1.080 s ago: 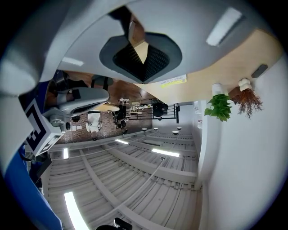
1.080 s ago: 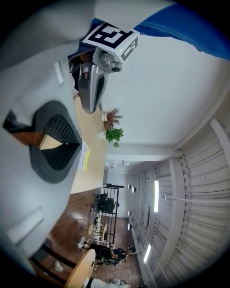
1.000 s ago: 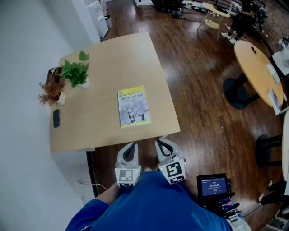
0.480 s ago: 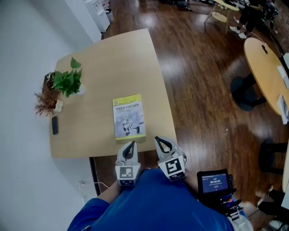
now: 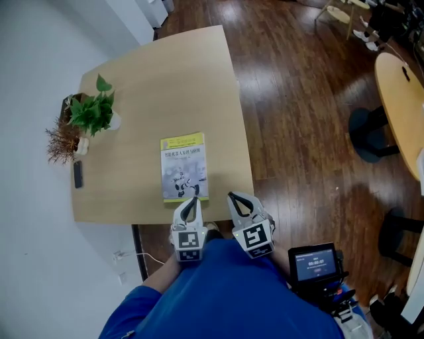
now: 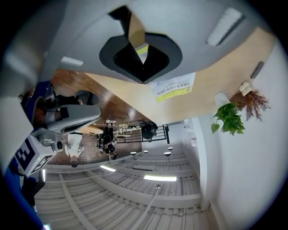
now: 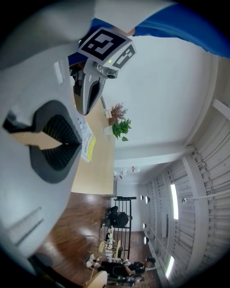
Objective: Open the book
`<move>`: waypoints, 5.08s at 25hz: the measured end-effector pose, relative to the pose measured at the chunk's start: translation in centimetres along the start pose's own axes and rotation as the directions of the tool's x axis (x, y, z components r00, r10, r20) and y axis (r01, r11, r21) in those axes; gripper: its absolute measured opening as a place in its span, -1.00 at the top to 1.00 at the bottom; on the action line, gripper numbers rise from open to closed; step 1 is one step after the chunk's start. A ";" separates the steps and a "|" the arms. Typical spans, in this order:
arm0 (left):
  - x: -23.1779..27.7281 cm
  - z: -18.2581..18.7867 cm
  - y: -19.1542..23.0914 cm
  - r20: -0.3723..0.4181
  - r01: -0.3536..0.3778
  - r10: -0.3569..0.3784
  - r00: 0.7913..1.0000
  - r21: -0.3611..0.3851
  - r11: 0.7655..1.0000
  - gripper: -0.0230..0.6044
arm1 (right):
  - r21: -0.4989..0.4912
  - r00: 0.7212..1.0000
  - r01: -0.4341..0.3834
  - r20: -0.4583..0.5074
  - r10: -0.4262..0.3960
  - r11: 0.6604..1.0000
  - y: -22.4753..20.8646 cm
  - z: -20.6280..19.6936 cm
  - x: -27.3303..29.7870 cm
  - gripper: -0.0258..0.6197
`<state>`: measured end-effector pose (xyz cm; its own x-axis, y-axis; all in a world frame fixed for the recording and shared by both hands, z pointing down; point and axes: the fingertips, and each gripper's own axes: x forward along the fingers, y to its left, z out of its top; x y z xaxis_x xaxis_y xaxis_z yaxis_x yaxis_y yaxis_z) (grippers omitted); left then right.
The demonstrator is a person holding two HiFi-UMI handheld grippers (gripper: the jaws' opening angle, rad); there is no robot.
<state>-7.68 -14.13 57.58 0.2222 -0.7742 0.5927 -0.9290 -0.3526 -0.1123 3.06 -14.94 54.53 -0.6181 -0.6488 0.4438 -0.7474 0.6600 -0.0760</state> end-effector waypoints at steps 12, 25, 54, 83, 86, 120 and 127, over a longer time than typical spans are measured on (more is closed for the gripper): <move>4.0 -3.6 -0.9 -0.189 0.024 -0.016 0.982 0.041 0.999 0.66 | 0.065 0.999 0.016 -0.045 -0.013 0.998 -1.0 -1.5 0.4 0.91; 7.7 -5.1 -1.7 -0.303 0.017 0.010 0.953 0.088 0.996 0.42 | 0.067 0.997 0.002 -0.077 0.003 0.998 -2.1 -2.7 1.1 0.91; 9.8 -6.4 -1.2 -0.411 -0.091 0.115 0.904 0.076 0.993 0.47 | 0.100 0.996 -0.020 -0.082 0.028 0.995 -4.5 -2.9 1.7 0.91; 8.4 -4.6 -1.2 -0.406 -0.109 0.126 0.905 0.063 0.992 0.80 | 0.093 0.997 -0.046 -0.060 0.052 0.995 -5.3 -1.9 2.0 0.91; 8.3 -4.4 -1.1 -0.401 -0.106 0.121 0.908 0.060 0.993 0.84 | 0.069 0.997 -0.053 -0.054 0.057 0.996 -5.2 -1.8 2.0 0.91; 2.4 -2.5 5.9 -0.228 -0.129 0.103 0.968 -0.102 0.986 0.89 | -0.002 0.999 -0.032 -0.013 0.032 0.999 0.3 1.7 2.4 0.91; 1.0 -2.8 8.0 -0.203 -0.156 0.126 0.971 -0.141 0.978 0.89 | -0.031 1.000 -0.018 -0.011 0.017 0.999 1.6 2.0 2.5 0.91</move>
<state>-15.70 -16.28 59.48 0.0385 -0.6894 0.7233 -0.9846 -0.1498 -0.0904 -0.15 -16.23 53.75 -0.6283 -0.6332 0.4520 -0.7285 0.6827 -0.0565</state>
